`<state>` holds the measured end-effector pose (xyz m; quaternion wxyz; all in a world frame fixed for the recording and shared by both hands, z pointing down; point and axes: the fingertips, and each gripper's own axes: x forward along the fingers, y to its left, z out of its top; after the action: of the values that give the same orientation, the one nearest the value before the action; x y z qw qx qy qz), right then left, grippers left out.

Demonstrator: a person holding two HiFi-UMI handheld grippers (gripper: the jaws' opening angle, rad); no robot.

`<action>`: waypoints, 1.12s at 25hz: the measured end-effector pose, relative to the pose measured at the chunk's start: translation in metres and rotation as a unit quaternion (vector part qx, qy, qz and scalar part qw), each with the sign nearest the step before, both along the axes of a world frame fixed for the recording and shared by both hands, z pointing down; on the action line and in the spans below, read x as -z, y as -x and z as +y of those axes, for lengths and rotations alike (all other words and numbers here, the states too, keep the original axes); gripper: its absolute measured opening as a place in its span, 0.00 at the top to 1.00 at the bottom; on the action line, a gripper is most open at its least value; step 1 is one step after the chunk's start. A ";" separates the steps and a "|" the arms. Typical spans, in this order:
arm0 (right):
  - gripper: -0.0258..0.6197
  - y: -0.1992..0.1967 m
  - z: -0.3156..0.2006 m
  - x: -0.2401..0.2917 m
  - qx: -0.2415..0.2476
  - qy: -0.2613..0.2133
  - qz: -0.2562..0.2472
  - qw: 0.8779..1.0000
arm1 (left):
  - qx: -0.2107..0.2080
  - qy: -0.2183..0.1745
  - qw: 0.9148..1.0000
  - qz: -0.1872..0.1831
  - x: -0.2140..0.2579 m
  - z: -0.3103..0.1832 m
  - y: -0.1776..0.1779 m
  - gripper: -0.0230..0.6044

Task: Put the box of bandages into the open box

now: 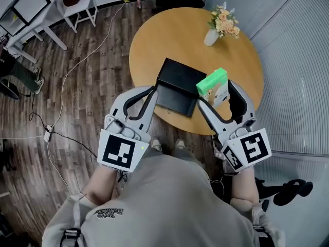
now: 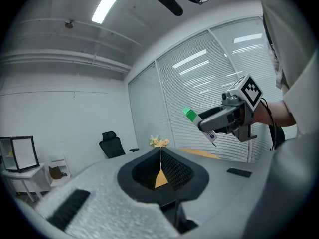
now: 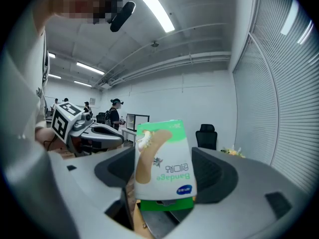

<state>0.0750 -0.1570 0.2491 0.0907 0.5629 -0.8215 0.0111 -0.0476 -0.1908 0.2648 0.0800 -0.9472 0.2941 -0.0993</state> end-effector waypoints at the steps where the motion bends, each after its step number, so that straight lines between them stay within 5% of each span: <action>1: 0.44 -0.002 -0.002 0.000 0.001 0.001 0.000 1.000 | 0.003 0.005 1.000 0.005 0.000 0.000 -0.001 0.93; 8: 0.44 -0.012 -0.012 -0.016 0.020 0.029 0.015 0.999 | 0.035 0.024 0.999 -0.002 -0.006 -0.005 0.001 0.93; 20: 0.44 0.005 -0.039 -0.047 0.122 0.071 0.039 0.989 | 0.065 0.015 0.995 -0.076 -0.034 -0.014 -0.005 0.93; 28: 0.44 0.007 -0.065 -0.098 0.145 0.130 0.070 0.978 | 0.070 0.064 0.992 -0.082 -0.068 -0.028 -0.009 0.93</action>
<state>0.0679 -0.2218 0.3473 0.2215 0.4205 -0.8775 0.0649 -0.0384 -0.2186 0.3330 0.0362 -0.9160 0.3455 -0.2006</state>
